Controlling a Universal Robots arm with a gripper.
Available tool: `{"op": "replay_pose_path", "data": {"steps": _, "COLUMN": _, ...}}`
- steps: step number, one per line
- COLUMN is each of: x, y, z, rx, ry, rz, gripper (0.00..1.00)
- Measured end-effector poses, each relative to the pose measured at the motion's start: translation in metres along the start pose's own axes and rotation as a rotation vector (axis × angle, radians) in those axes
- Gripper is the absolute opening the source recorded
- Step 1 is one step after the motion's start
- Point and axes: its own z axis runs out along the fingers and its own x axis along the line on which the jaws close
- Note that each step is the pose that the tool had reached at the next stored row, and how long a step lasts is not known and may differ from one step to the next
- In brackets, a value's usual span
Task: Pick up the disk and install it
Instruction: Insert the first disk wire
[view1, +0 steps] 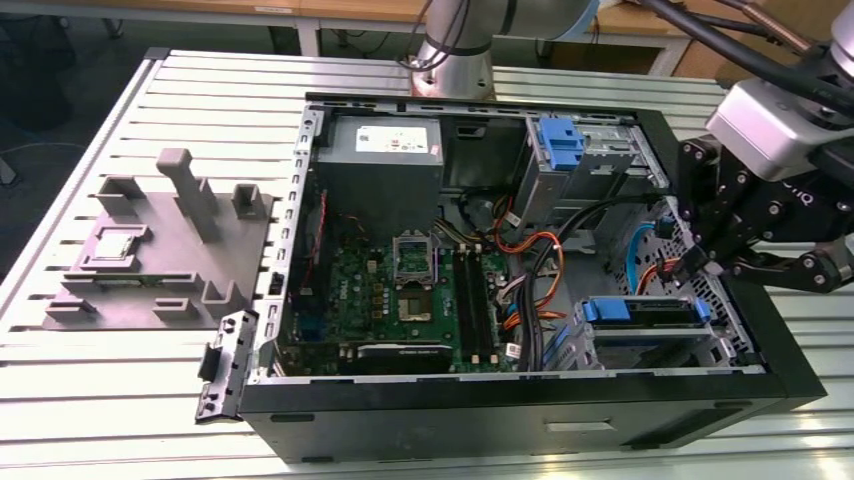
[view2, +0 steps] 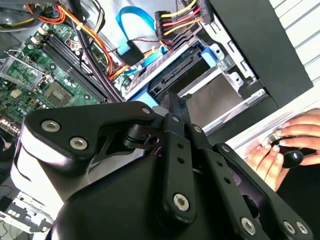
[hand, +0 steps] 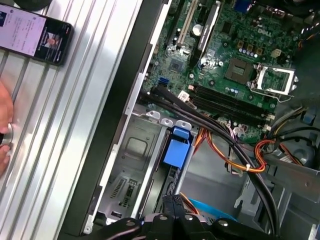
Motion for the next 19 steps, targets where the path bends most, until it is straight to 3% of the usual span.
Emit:
{"op": "replay_pose_path", "data": {"steps": 6, "x": 0.0005, "y": -0.0014, "z": 0.0006, "rx": -0.002, "ry": 0.0008, "rz": -0.062, "gripper": 0.1}}
{"op": "replay_pose_path", "data": {"steps": 19, "x": 0.0005, "y": -0.0014, "z": 0.0018, "rx": -0.0082, "ry": 0.0028, "rz": -0.281, "gripper": 0.1}}
